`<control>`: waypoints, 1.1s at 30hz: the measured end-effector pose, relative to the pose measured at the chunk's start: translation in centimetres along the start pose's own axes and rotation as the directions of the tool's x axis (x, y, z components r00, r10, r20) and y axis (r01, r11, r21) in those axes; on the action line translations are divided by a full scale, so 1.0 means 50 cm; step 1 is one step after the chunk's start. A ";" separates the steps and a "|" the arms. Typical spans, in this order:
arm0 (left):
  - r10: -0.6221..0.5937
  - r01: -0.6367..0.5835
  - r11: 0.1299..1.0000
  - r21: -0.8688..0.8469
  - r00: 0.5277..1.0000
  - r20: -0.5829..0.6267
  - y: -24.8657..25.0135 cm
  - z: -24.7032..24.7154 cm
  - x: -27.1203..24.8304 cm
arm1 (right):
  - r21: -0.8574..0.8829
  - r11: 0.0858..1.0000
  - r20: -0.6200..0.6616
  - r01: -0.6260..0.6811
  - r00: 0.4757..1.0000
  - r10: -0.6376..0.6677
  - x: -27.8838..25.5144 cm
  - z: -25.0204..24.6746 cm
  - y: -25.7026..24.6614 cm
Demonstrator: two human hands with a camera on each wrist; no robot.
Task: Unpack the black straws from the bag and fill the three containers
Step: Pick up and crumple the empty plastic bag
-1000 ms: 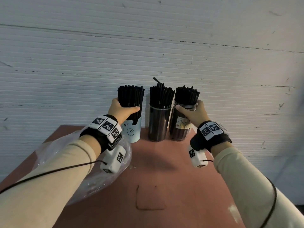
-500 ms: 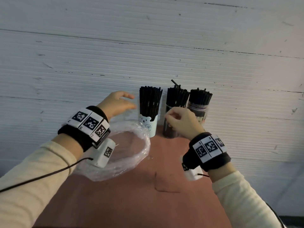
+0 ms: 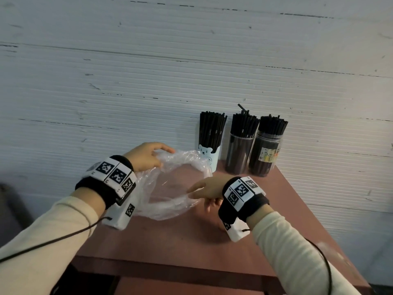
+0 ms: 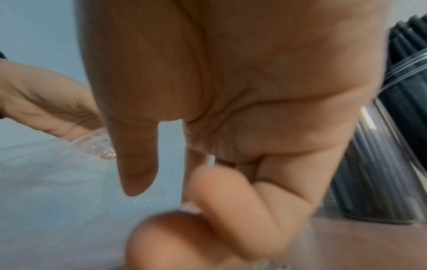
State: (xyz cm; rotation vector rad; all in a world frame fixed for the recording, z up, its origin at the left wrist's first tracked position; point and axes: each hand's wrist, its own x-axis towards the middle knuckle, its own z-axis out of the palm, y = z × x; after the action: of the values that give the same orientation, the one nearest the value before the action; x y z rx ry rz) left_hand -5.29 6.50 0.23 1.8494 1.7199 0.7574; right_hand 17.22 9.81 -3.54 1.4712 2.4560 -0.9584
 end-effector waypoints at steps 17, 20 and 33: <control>0.168 -0.438 0.775 -0.456 0.838 -0.518 0.154 0.041 -0.079 | 0.106 0.644 -0.757 0.758 0.481 -0.442 -0.172 -0.072 -0.078; 0.332 -0.467 0.777 -0.422 0.874 -0.355 0.190 0.084 -0.094 | 0.063 0.671 -0.753 0.739 0.476 -0.453 -0.183 -0.061 -0.099; 0.141 -0.395 0.793 -0.464 0.860 -0.490 0.144 0.030 -0.120 | 0.090 0.739 -0.810 0.668 0.481 -0.336 -0.247 -0.045 0.008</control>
State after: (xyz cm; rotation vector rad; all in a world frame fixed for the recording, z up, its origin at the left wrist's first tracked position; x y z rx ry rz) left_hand 0.65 -0.01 3.74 1.5944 1.2501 1.7031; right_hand 24.43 1.96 3.09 1.4384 3.6981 -1.1602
